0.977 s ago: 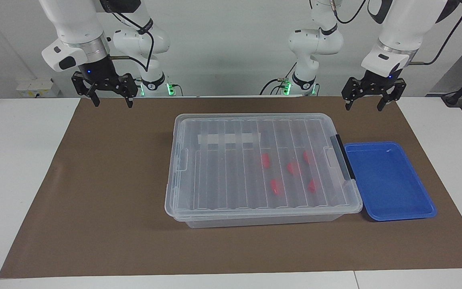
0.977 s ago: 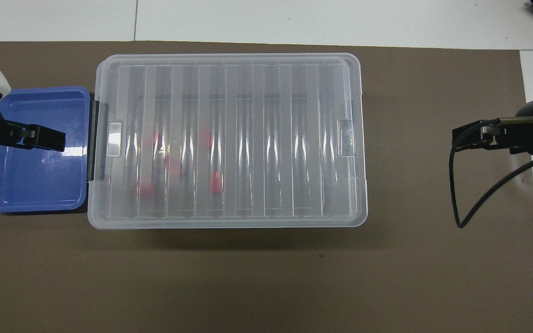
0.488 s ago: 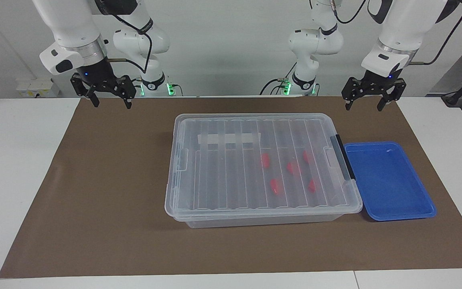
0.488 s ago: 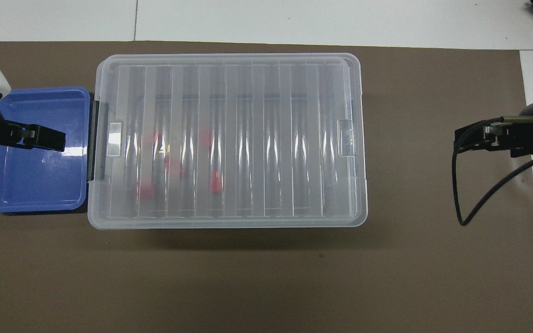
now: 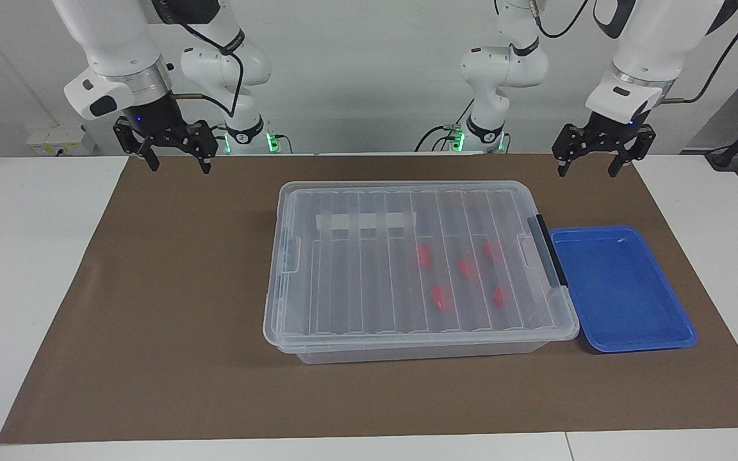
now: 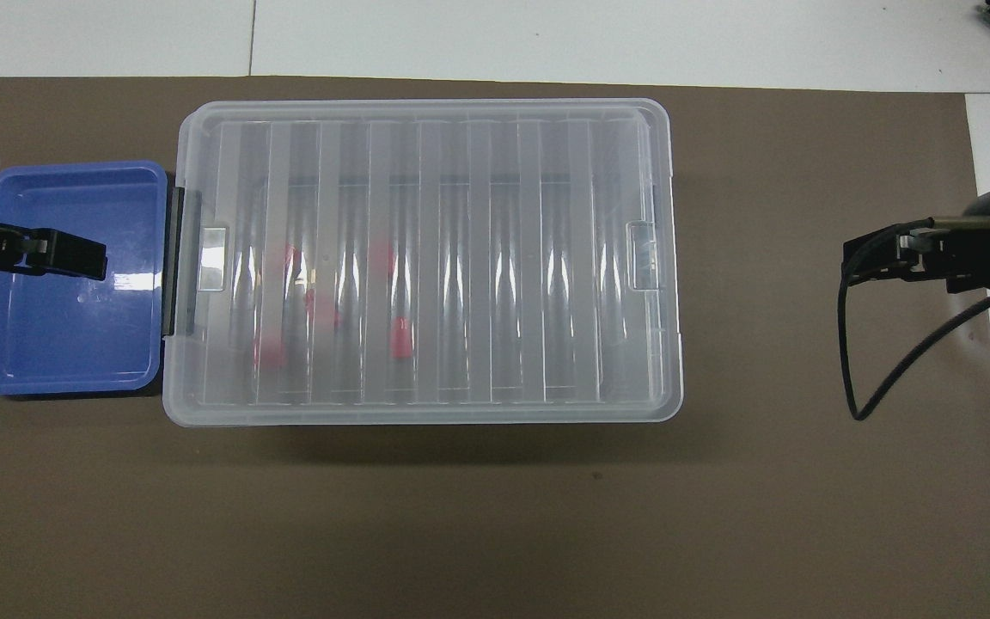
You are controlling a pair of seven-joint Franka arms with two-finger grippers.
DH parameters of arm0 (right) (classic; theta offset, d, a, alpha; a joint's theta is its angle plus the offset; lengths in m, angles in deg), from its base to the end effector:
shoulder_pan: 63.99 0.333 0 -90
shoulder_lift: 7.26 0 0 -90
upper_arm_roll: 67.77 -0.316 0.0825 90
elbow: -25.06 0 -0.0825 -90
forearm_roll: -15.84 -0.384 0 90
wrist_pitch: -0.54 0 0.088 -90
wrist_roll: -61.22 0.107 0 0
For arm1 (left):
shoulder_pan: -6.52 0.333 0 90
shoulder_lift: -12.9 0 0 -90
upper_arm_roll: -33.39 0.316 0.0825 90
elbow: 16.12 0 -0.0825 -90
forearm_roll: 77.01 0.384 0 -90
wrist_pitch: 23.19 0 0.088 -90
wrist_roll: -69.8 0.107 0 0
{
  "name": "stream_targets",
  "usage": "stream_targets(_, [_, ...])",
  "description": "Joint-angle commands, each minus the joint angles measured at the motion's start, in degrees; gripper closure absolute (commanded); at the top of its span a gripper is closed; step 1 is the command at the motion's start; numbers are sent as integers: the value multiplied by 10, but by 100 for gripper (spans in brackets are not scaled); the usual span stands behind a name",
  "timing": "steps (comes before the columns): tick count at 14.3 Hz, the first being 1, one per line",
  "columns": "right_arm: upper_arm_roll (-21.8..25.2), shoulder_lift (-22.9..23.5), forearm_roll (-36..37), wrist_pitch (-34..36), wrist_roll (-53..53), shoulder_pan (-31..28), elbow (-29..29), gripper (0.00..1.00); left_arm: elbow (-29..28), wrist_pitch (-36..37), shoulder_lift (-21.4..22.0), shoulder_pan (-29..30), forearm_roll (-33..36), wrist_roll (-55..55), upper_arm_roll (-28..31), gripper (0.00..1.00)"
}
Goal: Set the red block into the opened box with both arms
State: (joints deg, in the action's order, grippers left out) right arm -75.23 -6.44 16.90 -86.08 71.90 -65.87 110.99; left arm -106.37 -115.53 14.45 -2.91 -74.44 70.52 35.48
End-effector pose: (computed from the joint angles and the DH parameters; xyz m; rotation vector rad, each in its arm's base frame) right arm 0.5511 0.0512 0.6448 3.1217 -0.1407 0.0003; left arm 0.5467 -0.0655 0.6412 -3.0921 0.2185 -0.1022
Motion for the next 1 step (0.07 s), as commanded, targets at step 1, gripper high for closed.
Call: stream_targets(1, [-3, -11, -16, 2, 9, -4, 12, 0, -15, -7, 14, 3, -5, -3, 0, 0])
